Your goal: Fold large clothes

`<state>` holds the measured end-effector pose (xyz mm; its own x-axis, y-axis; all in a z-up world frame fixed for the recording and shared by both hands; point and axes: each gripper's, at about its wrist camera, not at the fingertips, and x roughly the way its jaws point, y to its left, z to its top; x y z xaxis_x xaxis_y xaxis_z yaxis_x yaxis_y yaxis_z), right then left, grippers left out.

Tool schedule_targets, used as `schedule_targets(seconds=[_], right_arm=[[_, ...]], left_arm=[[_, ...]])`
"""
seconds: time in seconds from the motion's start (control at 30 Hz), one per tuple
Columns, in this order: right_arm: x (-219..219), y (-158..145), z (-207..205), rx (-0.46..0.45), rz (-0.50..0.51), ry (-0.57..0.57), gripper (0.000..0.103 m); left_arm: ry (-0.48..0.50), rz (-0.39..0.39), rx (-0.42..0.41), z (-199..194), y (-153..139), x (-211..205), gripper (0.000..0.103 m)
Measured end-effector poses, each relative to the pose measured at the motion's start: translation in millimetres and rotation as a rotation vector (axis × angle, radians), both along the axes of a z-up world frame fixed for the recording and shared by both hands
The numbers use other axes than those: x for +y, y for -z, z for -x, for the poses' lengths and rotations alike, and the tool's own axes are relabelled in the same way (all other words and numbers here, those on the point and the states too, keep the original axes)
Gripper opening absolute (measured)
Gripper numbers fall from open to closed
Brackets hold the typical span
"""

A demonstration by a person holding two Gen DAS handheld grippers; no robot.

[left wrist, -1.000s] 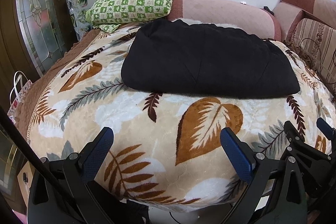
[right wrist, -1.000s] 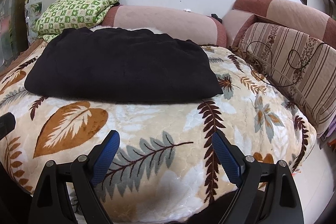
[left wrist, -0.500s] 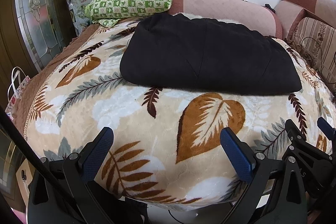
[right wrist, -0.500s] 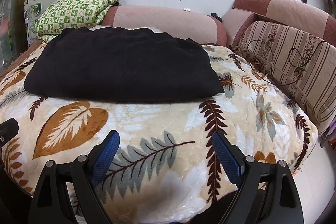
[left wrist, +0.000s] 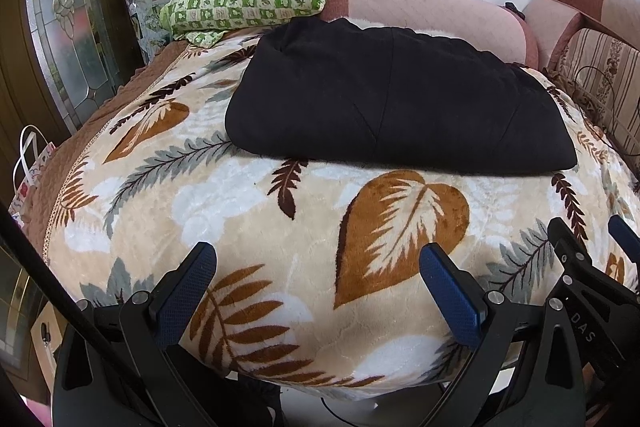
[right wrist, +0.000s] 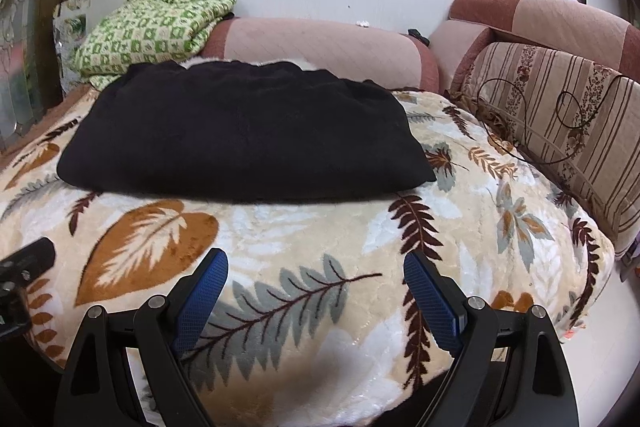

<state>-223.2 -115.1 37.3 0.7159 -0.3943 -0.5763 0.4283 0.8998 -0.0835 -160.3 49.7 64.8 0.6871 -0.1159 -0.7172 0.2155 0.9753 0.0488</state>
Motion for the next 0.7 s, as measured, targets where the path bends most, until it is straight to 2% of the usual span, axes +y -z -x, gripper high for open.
schedule_targets(seconds=[0.7], right_arm=[[0.9,5.9,-4.7,0.027,0.004,-0.015,0.095]], left_arm=[[0.001,0.004,0.027,-4.1,6.8,0.5,0.101]])
